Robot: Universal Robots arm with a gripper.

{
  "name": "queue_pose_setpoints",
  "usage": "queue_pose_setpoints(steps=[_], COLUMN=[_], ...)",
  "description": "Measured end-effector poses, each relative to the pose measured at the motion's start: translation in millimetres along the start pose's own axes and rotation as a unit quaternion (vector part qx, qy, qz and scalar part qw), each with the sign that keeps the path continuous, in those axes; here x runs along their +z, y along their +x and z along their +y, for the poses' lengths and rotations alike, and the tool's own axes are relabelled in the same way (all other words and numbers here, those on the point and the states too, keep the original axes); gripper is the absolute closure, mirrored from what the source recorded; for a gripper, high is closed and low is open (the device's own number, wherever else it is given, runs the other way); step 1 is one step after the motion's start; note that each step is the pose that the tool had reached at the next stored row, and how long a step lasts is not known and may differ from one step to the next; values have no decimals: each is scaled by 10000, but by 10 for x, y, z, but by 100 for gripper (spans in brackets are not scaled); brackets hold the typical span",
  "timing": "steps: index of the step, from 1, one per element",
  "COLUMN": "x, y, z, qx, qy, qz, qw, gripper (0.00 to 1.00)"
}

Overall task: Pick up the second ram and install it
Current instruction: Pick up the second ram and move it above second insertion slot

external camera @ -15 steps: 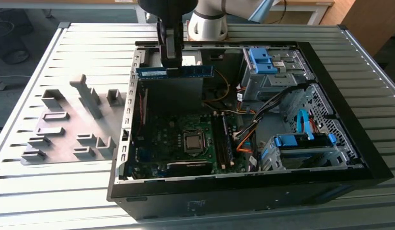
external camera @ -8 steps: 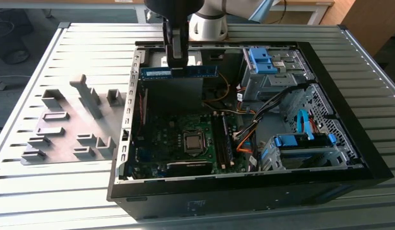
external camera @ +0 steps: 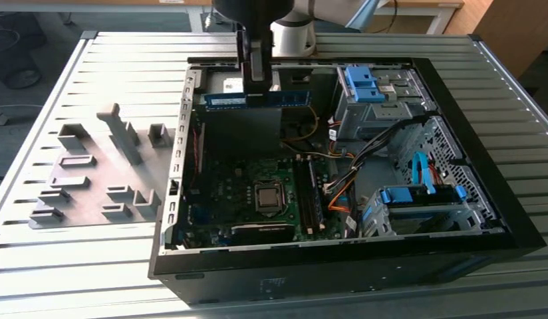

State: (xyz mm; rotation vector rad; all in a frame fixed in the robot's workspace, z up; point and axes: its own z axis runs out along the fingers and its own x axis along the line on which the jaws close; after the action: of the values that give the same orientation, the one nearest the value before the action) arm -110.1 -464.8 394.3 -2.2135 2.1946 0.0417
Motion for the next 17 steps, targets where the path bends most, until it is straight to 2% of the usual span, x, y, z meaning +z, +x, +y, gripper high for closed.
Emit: queue_pose_setpoints(steps=[12, 15, 17], x=[0, 0, 0], y=[1, 2, 2], z=[-133, -205, -293], qx=[0, 0, 0], qy=[0, 0, 0], qz=[0, 0, 0], qw=[10000, 10000, 10000], gripper=[86, 86, 86])
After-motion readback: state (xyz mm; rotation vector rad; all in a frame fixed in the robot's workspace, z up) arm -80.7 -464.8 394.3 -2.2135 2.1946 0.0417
